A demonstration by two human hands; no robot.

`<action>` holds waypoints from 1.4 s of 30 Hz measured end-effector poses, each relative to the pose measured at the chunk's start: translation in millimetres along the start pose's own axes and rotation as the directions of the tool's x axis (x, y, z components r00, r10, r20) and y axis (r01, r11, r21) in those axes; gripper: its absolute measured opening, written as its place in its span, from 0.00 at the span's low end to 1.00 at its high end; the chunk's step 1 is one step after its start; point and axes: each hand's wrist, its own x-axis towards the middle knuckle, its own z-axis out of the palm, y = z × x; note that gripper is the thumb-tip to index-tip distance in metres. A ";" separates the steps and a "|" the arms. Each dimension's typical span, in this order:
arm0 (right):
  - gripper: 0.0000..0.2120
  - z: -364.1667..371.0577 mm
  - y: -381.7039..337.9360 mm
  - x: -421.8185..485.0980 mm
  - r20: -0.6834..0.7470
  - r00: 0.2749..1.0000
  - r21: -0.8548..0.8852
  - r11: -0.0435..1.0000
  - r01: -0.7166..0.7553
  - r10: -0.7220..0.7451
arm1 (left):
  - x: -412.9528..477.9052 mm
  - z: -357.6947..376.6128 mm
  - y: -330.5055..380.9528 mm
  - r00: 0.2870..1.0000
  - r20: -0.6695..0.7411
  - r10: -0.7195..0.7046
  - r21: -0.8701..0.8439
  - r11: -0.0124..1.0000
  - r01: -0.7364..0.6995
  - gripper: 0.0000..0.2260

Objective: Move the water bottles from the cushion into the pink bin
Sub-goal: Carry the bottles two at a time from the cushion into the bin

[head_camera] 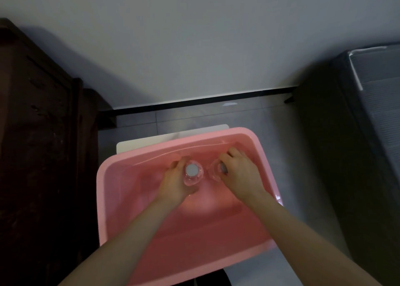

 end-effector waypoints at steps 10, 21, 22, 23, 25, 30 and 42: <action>0.12 -9.5 6.2 10.6 -0.010 0.999 -0.015 0.999 -0.038 0.038 | 10.3 18.8 19.6 0.987 -0.157 0.033 -0.113 0.992 -0.051 0.27; 0.16 -28.0 4.8 -1.1 0.005 0.999 -0.056 0.998 0.032 -0.032 | 3.7 8.0 32.4 0.999 0.023 -0.044 0.003 0.999 0.044 0.40; 0.17 -37.9 1.0 -1.3 -0.029 0.999 -0.064 0.997 0.043 -0.045 | 0.5 -3.4 36.0 0.999 0.023 -0.031 0.009 0.999 0.031 0.37; 0.17 -49.1 -4.0 -1.0 -0.072 0.996 -0.057 0.997 0.056 -0.060 | -3.2 -16.7 40.5 1.000 0.017 -0.015 0.011 1.000 0.014 0.34; 0.16 -77.2 -17.7 3.6 -0.186 0.975 -0.049 0.992 0.117 -0.124 | -12.1 -51.9 51.0 1.000 -0.023 0.019 0.014 1.000 -0.019 0.26; 0.15 -134.6 -74.6 9.3 -0.365 0.903 0.036 0.966 0.257 -0.227 | -63.1 -150.1 77.7 0.950 -0.299 0.085 0.034 0.996 -0.079 0.18; 0.19 -145.0 -296.7 -62.4 -0.242 0.807 0.230 0.776 0.587 -0.539 | -366.5 -312.9 -2.1 0.519 -0.823 -0.231 -0.260 0.965 0.017 0.14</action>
